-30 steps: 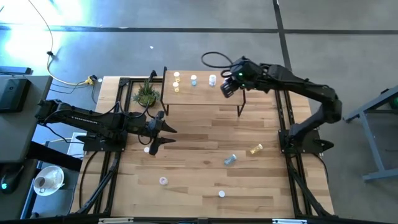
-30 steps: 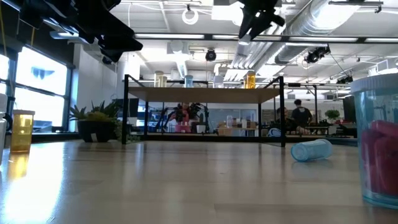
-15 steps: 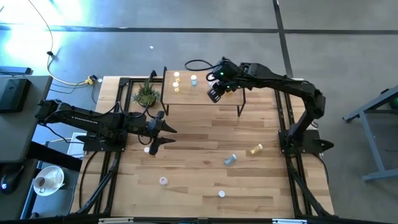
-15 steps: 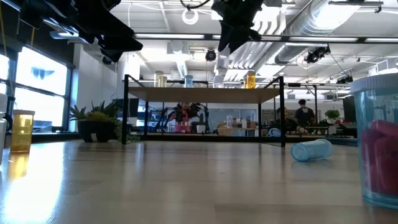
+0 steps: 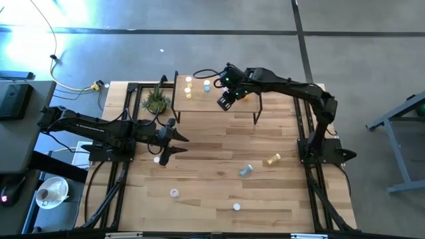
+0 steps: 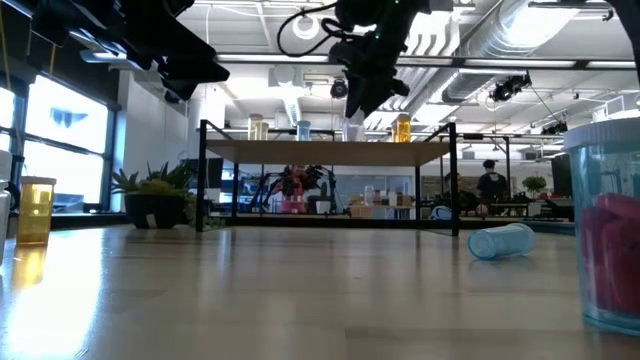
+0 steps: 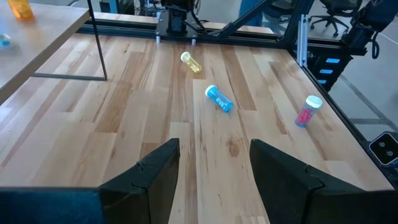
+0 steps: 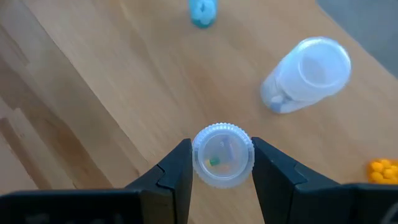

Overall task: Pick and place medicine bottles onto shelf by color
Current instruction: Put the right transparent pill bottle on the shelf

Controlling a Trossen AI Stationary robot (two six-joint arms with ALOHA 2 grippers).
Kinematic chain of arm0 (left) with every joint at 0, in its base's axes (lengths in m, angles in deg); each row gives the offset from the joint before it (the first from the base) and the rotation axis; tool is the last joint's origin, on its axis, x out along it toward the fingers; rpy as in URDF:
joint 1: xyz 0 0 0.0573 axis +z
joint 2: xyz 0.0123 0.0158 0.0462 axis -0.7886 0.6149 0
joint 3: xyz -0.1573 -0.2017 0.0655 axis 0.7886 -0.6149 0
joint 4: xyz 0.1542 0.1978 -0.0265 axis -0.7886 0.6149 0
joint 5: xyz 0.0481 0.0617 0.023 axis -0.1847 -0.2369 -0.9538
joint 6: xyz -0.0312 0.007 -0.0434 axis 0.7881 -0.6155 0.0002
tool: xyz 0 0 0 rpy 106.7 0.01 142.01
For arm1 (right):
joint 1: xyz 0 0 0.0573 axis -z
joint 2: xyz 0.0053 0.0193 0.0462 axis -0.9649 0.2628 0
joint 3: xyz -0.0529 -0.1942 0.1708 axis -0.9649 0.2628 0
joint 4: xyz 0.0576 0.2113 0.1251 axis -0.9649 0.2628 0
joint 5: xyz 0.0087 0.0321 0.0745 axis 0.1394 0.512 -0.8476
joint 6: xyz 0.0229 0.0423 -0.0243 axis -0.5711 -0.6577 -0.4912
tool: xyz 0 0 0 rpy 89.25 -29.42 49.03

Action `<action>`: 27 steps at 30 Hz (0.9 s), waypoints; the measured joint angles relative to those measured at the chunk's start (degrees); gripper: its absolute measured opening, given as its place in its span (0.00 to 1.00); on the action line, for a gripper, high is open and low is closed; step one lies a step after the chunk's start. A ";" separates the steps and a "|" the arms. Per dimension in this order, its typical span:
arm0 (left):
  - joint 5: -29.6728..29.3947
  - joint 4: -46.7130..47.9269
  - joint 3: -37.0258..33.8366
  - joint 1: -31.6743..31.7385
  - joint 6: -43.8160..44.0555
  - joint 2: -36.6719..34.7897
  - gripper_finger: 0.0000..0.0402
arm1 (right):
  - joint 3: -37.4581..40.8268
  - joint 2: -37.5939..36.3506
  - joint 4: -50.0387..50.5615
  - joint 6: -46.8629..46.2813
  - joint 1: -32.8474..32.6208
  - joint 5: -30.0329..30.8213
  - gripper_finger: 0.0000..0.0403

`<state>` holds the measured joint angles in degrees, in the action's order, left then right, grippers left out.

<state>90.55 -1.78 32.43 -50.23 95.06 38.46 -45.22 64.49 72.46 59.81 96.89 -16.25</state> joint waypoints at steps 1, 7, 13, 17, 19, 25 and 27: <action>0.00 0.00 0.00 0.00 -0.01 0.00 0.46 | -0.04 0.24 -0.43 0.15 0.02 0.05 0.29; 0.00 0.15 0.00 0.02 -0.01 -0.02 0.46 | -0.20 0.81 -0.69 0.99 0.01 0.67 0.29; 0.00 0.47 0.00 0.00 -0.01 0.00 0.46 | -0.15 0.80 -0.32 0.99 0.03 2.96 0.29; 0.00 0.47 0.00 0.01 -0.01 0.00 0.46 | -0.11 0.80 -0.30 0.99 0.02 3.07 0.29; 0.00 0.44 0.00 0.02 -0.01 0.00 0.46 | -0.09 0.80 -0.25 0.99 0.01 3.37 0.29; 0.00 0.44 0.00 0.01 -0.01 0.00 0.46 | -0.02 0.80 -0.08 1.18 0.02 5.56 0.35; 0.00 0.44 0.00 0.02 -0.01 0.00 0.46 | 0.04 0.85 0.17 1.84 0.02 5.60 0.40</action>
<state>90.55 -1.33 32.43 -50.21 95.04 38.46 -45.18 65.34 72.63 61.65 96.92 -10.65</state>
